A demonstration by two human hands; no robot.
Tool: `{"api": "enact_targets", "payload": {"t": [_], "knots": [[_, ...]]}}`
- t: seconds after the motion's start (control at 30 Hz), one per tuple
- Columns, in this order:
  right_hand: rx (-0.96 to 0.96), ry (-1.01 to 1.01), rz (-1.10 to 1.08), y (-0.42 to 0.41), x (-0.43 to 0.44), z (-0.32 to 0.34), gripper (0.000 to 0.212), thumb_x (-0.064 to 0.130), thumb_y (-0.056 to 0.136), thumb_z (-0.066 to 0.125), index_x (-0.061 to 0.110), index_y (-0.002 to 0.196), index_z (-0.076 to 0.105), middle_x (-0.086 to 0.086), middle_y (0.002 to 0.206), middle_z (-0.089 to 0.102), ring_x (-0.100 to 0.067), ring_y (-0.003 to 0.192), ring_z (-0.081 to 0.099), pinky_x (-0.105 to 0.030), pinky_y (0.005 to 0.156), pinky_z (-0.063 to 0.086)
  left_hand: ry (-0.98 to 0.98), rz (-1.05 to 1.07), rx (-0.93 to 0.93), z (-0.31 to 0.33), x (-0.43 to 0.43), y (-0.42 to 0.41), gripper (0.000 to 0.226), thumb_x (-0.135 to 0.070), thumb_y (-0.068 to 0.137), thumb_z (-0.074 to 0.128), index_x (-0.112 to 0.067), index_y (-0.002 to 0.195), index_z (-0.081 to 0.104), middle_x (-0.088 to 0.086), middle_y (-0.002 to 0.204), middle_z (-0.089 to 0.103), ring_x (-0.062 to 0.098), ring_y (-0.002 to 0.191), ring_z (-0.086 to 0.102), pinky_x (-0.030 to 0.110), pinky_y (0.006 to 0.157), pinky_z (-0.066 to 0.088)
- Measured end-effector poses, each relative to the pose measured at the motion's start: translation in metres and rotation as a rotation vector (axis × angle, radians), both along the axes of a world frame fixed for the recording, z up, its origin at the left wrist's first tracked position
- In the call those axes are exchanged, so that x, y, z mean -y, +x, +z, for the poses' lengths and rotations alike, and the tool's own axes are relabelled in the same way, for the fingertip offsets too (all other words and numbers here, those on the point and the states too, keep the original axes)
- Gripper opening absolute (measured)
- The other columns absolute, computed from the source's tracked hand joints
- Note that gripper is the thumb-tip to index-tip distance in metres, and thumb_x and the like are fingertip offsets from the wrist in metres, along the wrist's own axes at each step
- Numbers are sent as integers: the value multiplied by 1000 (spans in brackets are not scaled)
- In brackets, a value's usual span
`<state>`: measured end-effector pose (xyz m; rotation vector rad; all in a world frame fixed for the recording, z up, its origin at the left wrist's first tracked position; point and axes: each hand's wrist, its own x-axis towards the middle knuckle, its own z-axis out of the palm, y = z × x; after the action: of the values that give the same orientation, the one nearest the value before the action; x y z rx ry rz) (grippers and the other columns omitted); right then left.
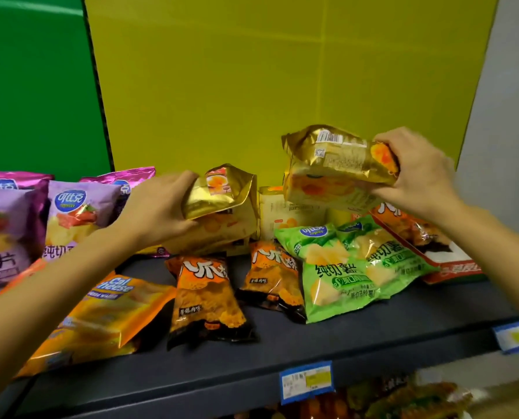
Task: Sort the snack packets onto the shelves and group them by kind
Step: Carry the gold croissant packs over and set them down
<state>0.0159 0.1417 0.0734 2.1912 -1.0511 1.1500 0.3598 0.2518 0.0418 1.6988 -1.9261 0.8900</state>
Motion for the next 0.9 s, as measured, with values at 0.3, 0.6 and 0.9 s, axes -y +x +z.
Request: {"api": "enact_targets", "payload": {"t": [0.3,0.6,0.9], "knots": [[-165,74,118,14,64,-10,65,41,66,75,13,119,53,-7,112,60,-27,101,57,-30,74,39,75,83,-1,-13,17,-7,89,-80,56,41,-6,103,57,15,90,65,32,81,63,34,63,43],[-228,81,256,12,84,-23,64,33,61,80,7,114,57,-10,104,64,-25,90,59,-31,74,43,167,107,-123,-17,20,4,94,-73,49,43,-10,118,50,13,105,62,29,91,58,37,74,46],[-243,221,311,26,87,-26,70,43,64,76,14,122,52,-2,116,60,-7,93,45,-26,79,36,195,76,-155,-19,25,9,100,-74,50,45,-11,127,42,5,116,51,12,91,43,33,77,45]]}}
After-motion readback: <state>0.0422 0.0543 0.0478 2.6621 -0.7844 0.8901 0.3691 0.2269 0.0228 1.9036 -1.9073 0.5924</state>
